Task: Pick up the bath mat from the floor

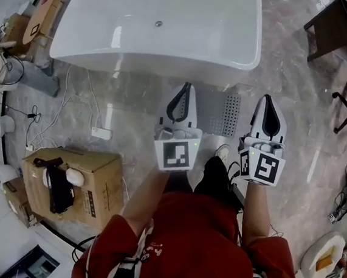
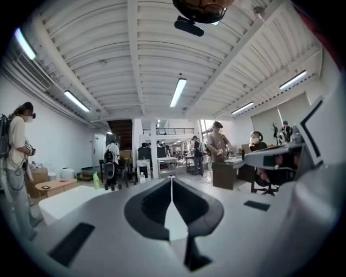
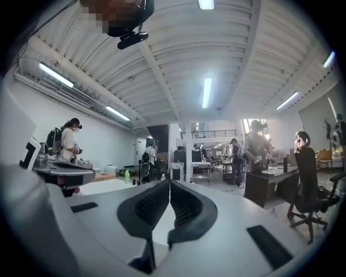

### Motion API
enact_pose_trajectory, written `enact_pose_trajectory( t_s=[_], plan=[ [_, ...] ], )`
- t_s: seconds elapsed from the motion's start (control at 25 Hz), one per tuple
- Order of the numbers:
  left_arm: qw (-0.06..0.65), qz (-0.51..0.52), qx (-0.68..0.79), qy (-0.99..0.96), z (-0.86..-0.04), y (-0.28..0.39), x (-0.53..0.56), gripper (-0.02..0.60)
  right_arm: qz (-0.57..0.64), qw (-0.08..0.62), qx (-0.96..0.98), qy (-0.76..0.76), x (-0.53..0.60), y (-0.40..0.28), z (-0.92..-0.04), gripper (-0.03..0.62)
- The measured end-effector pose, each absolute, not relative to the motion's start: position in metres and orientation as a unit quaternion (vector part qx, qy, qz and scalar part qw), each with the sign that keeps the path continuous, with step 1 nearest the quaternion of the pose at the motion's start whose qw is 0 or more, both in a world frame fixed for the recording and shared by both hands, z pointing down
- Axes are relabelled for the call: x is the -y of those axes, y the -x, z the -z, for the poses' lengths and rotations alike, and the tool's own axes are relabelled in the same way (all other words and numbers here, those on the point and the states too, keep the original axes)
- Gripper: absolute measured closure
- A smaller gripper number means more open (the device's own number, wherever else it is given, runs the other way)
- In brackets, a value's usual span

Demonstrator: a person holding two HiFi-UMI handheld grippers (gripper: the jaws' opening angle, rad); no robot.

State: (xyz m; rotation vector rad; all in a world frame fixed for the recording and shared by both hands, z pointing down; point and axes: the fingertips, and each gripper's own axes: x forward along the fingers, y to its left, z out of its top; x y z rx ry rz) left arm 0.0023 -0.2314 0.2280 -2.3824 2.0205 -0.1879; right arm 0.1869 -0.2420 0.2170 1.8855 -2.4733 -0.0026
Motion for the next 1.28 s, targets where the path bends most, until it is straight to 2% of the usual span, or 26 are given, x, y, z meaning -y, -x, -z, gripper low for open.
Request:
enact_pose_trajectory(
  t_s=[0.52, 1.0, 1.28],
  plan=[
    [-0.044, 0.134, -0.61, 0.78, -0.371, -0.006, 0.228, 0.565, -0.077, 0.101, 0.794, -0.595, 0.229, -0.193, -0.381, 0.582],
    [-0.129, 0.185, -0.603, 0.765, -0.56, 0.004, 0.224, 0.565, -0.123, 0.134, 0.787, -0.589, 0.236, -0.188, -0.556, 0.582],
    [-0.135, 0.204, -0.6, 0.762, -0.65, 0.003, 0.221, 0.565, -0.151, 0.154, 0.794, -0.568, 0.216, -0.185, -0.645, 0.582]
  ],
)
